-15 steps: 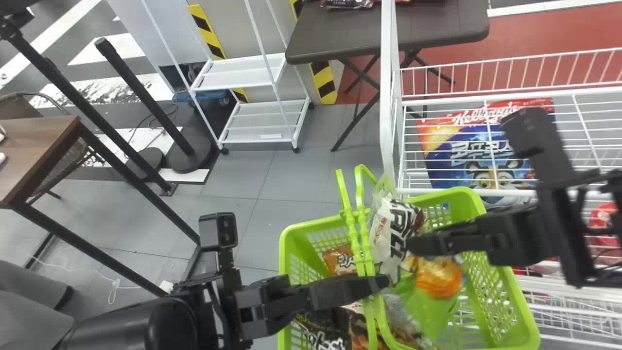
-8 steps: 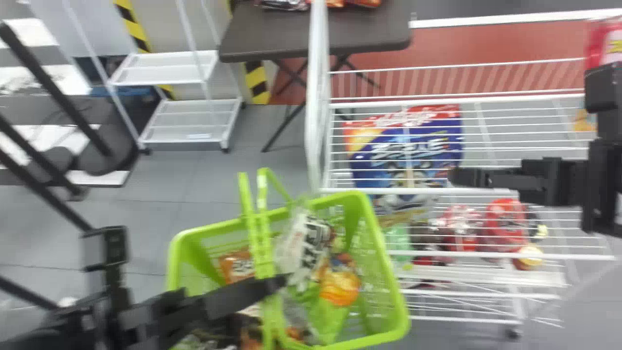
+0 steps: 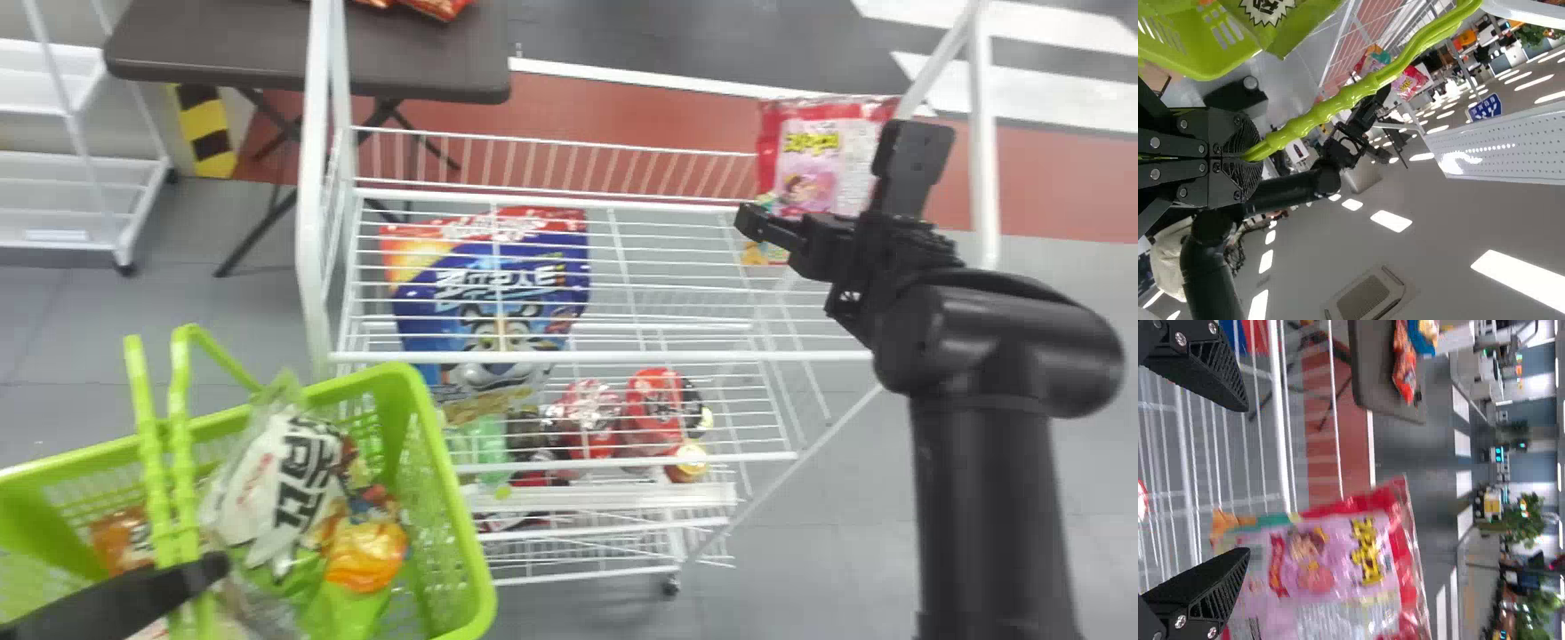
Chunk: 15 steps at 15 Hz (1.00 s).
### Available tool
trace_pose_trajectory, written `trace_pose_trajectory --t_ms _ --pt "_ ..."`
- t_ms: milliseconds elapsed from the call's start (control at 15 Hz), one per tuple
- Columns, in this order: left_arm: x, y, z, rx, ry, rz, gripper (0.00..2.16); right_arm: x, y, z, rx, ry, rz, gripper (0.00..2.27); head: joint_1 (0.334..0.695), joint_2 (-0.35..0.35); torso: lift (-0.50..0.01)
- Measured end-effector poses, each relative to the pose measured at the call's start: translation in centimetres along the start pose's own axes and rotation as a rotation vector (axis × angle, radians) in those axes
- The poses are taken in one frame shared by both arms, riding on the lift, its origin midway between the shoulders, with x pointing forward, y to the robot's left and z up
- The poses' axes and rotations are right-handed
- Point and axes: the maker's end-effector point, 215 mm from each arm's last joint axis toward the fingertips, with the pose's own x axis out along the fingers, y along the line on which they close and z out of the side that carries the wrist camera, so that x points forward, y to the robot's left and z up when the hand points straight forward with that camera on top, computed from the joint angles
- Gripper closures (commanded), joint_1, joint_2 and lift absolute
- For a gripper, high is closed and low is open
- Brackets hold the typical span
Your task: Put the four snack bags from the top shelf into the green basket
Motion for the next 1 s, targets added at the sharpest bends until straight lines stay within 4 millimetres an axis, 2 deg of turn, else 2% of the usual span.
trace_pose_trajectory --t_ms 200,333,400,467,600,667,800,1000 --pt "-0.2 0.0 -0.3 -0.006 -0.004 0.001 2.15 3.0 -3.9 0.9 -0.038 -0.024 -0.082 0.05 0.695 -0.334 -0.003" --pt "-0.2 0.0 -0.5 -0.005 -0.008 0.0 2.15 4.9 -4.8 1.0 -0.095 0.002 -0.118 0.12 0.695 -0.342 -0.003" --pt "-0.1 0.0 -0.5 -0.003 -0.01 -0.001 2.15 5.6 -4.8 0.8 -0.119 0.019 -0.125 0.35 0.695 -0.342 -0.003" --pt "-0.2 0.1 -0.6 -0.003 -0.012 -0.001 2.15 6.3 -4.6 0.6 -0.133 0.037 -0.123 0.74 0.695 -0.339 -0.003" --pt "-0.3 0.2 -0.8 -0.001 -0.013 0.001 2.15 6.9 -3.9 -0.1 -0.135 0.062 -0.099 2.02 0.695 -0.333 -0.003" --pt "-0.3 0.2 -0.9 0.001 -0.014 0.002 2.15 7.0 -3.8 -0.4 -0.126 0.069 -0.092 2.25 0.695 -0.33 -0.003" --pt "-0.4 0.2 -0.9 0.002 -0.014 0.003 2.15 6.6 -3.9 -1.0 -0.088 0.059 -0.095 2.25 0.695 -0.332 -0.003" --pt "-0.3 0.2 -0.9 0.003 -0.015 0.001 2.15 4.7 -4.1 0.6 -0.025 -0.025 -0.094 2.25 0.695 -0.335 -0.003"
